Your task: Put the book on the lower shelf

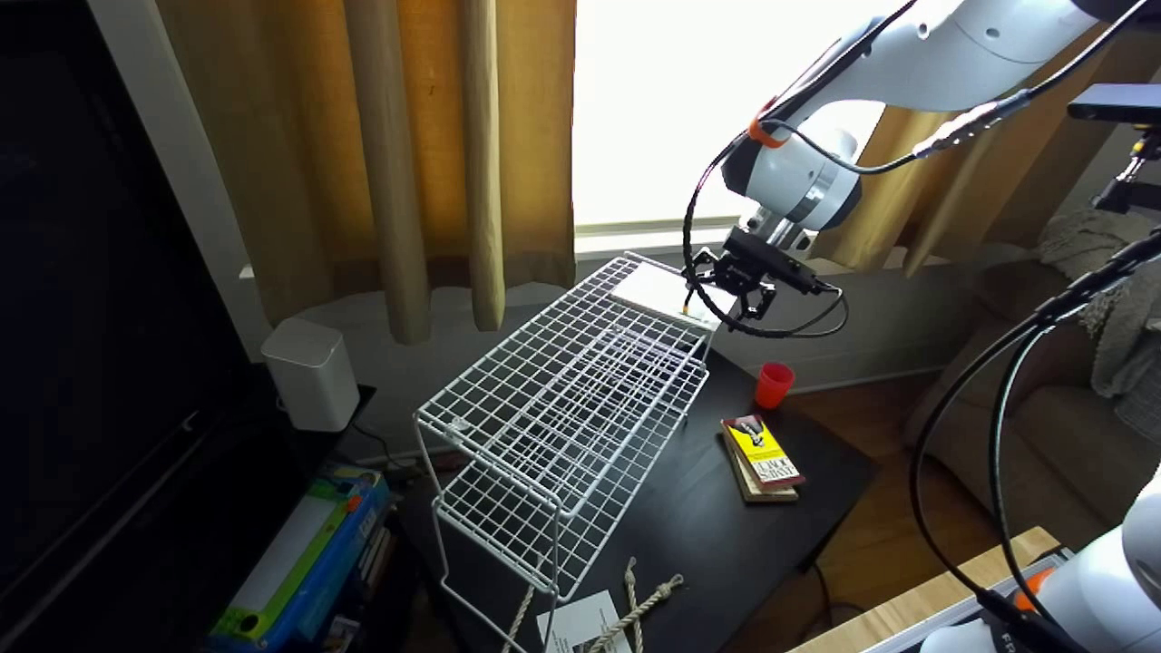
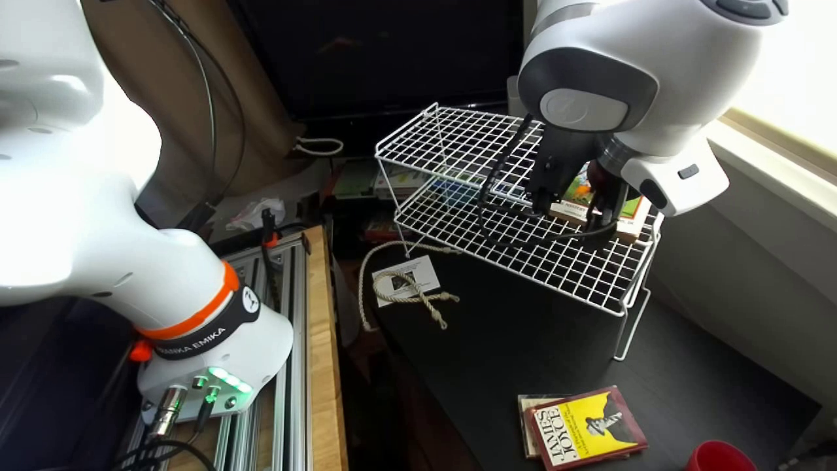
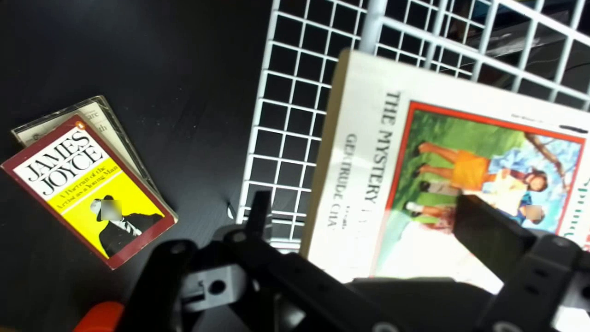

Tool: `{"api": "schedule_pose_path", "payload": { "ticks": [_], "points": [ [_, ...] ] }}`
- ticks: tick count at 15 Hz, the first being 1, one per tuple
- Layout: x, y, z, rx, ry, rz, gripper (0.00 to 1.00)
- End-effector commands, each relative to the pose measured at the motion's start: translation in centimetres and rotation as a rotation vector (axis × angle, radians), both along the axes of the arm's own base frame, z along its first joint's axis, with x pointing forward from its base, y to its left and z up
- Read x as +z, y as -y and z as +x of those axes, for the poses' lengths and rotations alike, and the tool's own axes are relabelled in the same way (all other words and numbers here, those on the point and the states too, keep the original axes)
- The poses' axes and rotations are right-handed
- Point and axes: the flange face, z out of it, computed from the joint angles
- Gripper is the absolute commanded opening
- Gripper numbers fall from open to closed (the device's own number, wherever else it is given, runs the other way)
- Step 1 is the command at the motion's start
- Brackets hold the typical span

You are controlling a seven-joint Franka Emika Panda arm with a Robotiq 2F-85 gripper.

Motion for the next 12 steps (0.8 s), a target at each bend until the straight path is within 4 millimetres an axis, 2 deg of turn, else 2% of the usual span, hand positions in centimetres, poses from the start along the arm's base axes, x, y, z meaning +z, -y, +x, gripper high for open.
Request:
{"api": "schedule_pose_path", "payload": {
  "ticks": [1, 6, 12],
  "points": [
    [-0.9, -0.3, -0.5, 0.001, -0.052, -0.091, 1.0],
    [0.0, 0.2, -1.6, -0.012, -0.095, -0.144, 1.0],
    [0.8, 1.1, -2.5, -0.02, -0.072, -0.052, 1.0]
  ]
}}
